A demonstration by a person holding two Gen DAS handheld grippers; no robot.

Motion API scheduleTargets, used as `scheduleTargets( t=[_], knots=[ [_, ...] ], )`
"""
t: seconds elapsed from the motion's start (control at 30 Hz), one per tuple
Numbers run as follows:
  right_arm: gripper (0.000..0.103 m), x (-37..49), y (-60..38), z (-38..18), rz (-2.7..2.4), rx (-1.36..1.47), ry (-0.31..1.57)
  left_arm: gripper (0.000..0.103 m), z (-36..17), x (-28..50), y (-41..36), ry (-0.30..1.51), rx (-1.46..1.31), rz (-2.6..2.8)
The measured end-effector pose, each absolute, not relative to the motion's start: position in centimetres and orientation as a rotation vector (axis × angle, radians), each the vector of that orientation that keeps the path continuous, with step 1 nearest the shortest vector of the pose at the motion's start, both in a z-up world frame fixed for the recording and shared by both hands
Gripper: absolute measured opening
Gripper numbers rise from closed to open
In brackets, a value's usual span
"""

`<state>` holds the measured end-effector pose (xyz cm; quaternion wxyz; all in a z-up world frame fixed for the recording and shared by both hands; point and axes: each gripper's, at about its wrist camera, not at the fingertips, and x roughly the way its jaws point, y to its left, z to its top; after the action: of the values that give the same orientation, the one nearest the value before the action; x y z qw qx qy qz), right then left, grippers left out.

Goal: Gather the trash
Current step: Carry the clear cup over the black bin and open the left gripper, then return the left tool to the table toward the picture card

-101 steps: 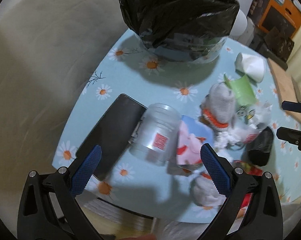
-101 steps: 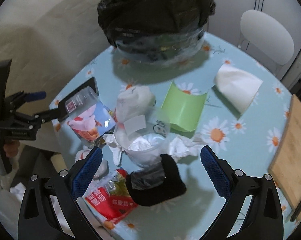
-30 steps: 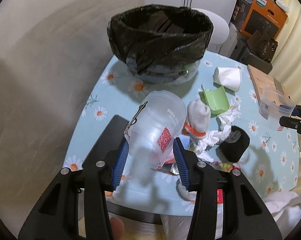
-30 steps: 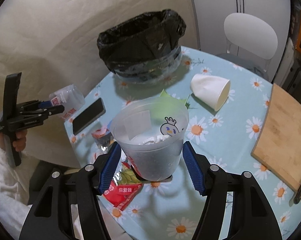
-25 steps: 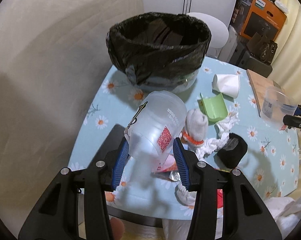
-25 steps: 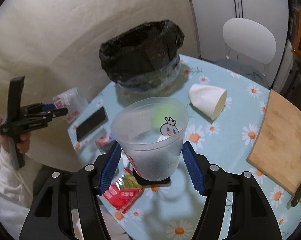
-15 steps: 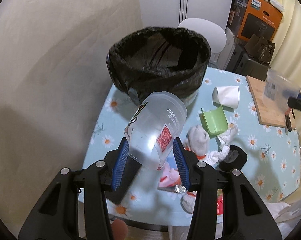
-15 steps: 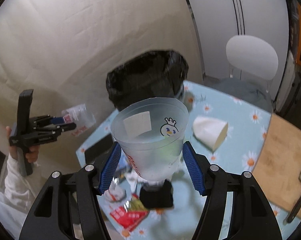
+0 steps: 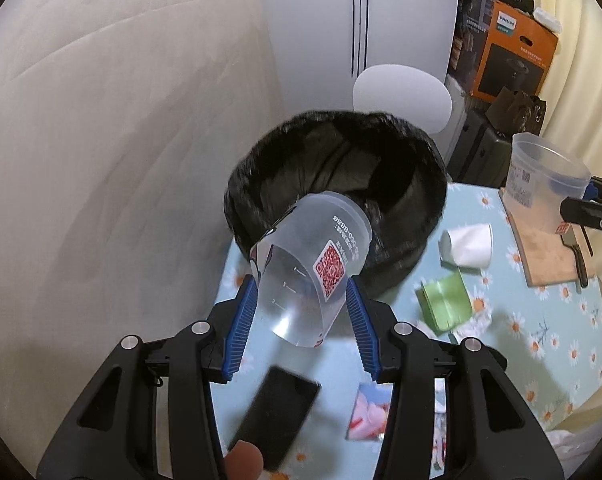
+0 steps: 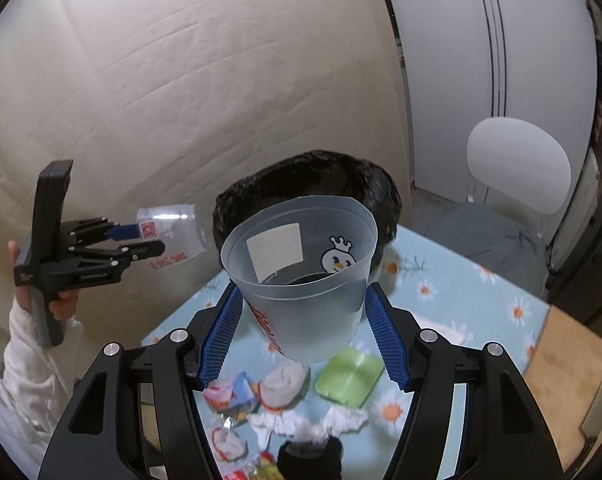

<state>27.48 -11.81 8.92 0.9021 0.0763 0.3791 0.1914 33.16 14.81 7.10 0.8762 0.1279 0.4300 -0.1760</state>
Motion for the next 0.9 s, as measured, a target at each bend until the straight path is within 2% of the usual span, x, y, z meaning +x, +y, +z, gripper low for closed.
scheduleTargets(
  t=[0.33,0.4,0.47,0.5,0.57,0.67,0.9],
  knots=[
    [0.06,33.3,-8.9,9.6,0.403,0.107,0.785,0.047,6.5,38.7,14.0,0.898,0.289,-0.423],
    [0.062,34.3,-8.2,9.4,0.406,0.091,0.79,0.052,6.2,39.7,13.9,0.902,0.283,-0.428],
    [0.068,35.4,-7.6,9.0,0.394,0.077,0.793,0.073,6.0,40.4,13.8,0.897,0.267,-0.447],
    [0.079,35.6,-7.5,8.7,0.381,0.071,0.797,0.079,6.0,40.6,13.7,0.888,0.26,-0.453],
    [0.083,36.2,-7.5,8.2,0.349,0.062,0.801,0.092,6.1,40.6,13.8,0.876,0.253,-0.452],
    [0.085,35.7,-7.8,7.8,0.339,0.055,0.805,0.097,6.1,40.0,14.4,0.863,0.245,-0.424],
    [0.086,34.0,-9.4,6.6,0.311,0.057,0.832,0.097,4.9,38.5,15.9,0.909,0.189,-0.37]
  ],
)
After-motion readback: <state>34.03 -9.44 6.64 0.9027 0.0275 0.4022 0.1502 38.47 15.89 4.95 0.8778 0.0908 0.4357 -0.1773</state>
